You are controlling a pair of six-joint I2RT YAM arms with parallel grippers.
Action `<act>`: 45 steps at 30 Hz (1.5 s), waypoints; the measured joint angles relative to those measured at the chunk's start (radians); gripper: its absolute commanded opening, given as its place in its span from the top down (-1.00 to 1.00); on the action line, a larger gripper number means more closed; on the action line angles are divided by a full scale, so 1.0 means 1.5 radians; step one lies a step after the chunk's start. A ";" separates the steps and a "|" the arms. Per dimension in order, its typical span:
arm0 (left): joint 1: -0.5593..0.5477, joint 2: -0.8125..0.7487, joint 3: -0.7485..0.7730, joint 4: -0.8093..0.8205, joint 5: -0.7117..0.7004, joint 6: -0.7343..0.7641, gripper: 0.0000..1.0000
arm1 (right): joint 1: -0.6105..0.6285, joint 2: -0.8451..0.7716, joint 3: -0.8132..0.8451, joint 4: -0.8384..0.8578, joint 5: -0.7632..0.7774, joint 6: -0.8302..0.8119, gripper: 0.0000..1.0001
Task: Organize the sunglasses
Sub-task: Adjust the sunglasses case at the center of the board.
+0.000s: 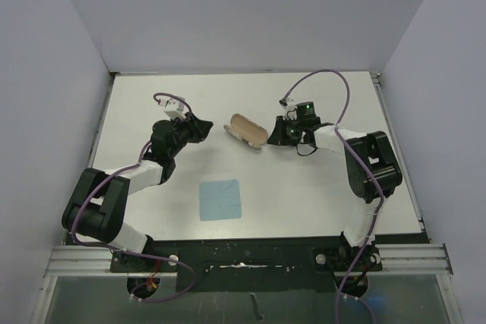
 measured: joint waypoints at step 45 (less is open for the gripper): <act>-0.001 0.001 0.000 -0.003 0.000 0.004 0.47 | -0.013 0.107 0.184 -0.046 0.003 -0.024 1.00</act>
